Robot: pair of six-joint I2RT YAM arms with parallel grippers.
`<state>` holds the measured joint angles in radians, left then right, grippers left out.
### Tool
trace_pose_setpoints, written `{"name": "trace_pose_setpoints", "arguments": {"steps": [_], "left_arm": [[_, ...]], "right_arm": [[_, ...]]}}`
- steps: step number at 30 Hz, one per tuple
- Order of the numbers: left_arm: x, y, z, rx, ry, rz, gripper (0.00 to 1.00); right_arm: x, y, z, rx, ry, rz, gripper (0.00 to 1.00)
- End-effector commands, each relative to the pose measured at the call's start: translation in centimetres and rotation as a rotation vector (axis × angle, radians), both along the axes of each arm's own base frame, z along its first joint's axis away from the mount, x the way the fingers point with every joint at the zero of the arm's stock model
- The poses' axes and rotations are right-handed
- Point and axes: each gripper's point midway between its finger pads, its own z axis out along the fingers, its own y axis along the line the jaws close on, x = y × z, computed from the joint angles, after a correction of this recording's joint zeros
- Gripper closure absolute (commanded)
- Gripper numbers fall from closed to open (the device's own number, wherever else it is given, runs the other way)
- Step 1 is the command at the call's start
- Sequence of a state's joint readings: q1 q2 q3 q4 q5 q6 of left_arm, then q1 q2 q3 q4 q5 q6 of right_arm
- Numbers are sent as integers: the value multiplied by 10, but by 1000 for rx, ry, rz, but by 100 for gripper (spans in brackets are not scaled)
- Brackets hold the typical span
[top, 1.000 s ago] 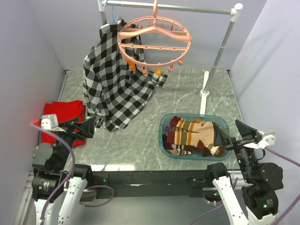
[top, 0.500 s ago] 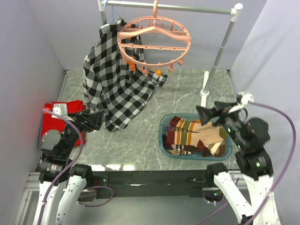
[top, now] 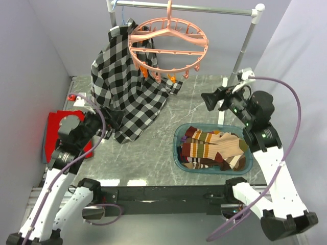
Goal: Clip the socks to the hanger
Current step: Open the clamp at the hanger.
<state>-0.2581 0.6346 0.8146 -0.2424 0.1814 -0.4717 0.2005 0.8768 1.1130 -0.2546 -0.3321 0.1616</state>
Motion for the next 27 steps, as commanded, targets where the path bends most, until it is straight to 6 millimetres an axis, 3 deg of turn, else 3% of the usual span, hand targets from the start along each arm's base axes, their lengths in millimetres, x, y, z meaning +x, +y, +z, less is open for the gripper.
{"name": "trace_pose_setpoints", "arguments": {"steps": [1, 3, 9, 11, 12, 13, 15, 18, 22, 27], "left_arm": [[14, -14, 40, -44, -123, -53, 4], [22, -15, 41, -48, -120, -48, 4], [54, -18, 45, -64, -86, -8, 4], [62, -21, 51, -76, -83, -11, 4], [70, -25, 43, -75, -54, -13, 4], [75, -26, 58, -86, -86, -16, 4], [89, -32, 53, -81, -59, -23, 4], [107, -37, 64, -78, -70, -29, 4], [130, -46, 73, -51, -106, -70, 1], [160, -50, 81, -89, -89, -175, 2]], "right_arm": [[13, 10, 49, -31, -169, 53, 10], [13, 21, 63, -25, -186, 119, 12], [30, 30, 66, 26, -158, 138, 12], [32, 29, 60, 19, -135, 127, 12], [34, 26, 57, 15, -127, 109, 12], [35, 25, 55, 14, -121, 101, 12], [38, 23, 46, 3, -98, 86, 12], [41, 22, 32, 21, -74, 69, 12], [43, 29, 13, 23, -34, 102, 12], [27, 44, -11, -27, 27, 216, 14]]}}
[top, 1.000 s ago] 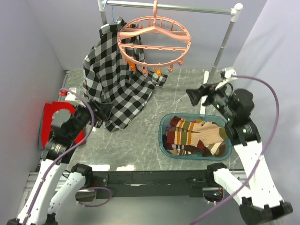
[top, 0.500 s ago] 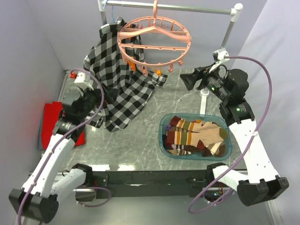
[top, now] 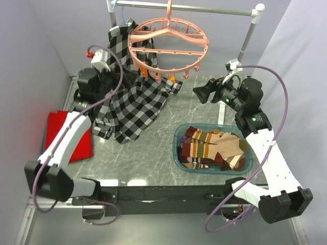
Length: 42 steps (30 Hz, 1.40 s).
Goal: Clip the socks to the hanger
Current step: Open the clamp at the hanger.
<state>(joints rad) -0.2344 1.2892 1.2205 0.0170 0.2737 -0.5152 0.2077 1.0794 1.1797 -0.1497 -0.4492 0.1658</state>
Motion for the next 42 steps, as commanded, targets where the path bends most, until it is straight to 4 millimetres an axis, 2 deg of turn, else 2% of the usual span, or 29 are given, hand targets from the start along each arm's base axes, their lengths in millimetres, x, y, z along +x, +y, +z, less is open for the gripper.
{"name": "trace_pose_setpoints", "arguments": {"steps": [1, 6, 10, 14, 16, 20, 26, 27, 31, 36, 38, 42], "left_arm": [[19, 1, 46, -48, -123, -102, 3], [48, 8, 46, -35, -125, -112, 6], [61, 8, 39, 48, -130, -137, 5], [62, 7, 36, 118, -159, -164, 6], [62, 5, 37, 121, -185, -174, 10], [60, -11, 35, 103, -193, -248, 12], [62, -37, 29, 132, -201, -273, 14], [62, -38, 28, 126, -198, -276, 17], [50, -51, 38, 115, -216, -285, 20], [24, -71, 52, 112, -261, -272, 26], [21, -74, 55, 106, -264, -252, 26], [14, -92, 51, 106, -252, -261, 26]], "right_arm": [[-18, 14, -5, -36, -9, 96, 14], [-38, 18, -8, -15, 0, 142, 14], [-54, 20, -12, -2, -4, 167, 15], [-74, 21, -19, -4, 1, 197, 16], [-78, 20, -24, -14, 0, 185, 16], [-87, 17, -32, -29, 0, 183, 16], [-97, 9, -34, -53, -18, 157, 16], [-97, 8, -34, -55, -19, 151, 16], [-102, 3, -33, -65, -25, 132, 16], [-102, -2, -33, -66, -27, 98, 16], [-100, -3, -29, -46, -32, 83, 16], [-92, -5, -18, -7, -38, 45, 17]]}}
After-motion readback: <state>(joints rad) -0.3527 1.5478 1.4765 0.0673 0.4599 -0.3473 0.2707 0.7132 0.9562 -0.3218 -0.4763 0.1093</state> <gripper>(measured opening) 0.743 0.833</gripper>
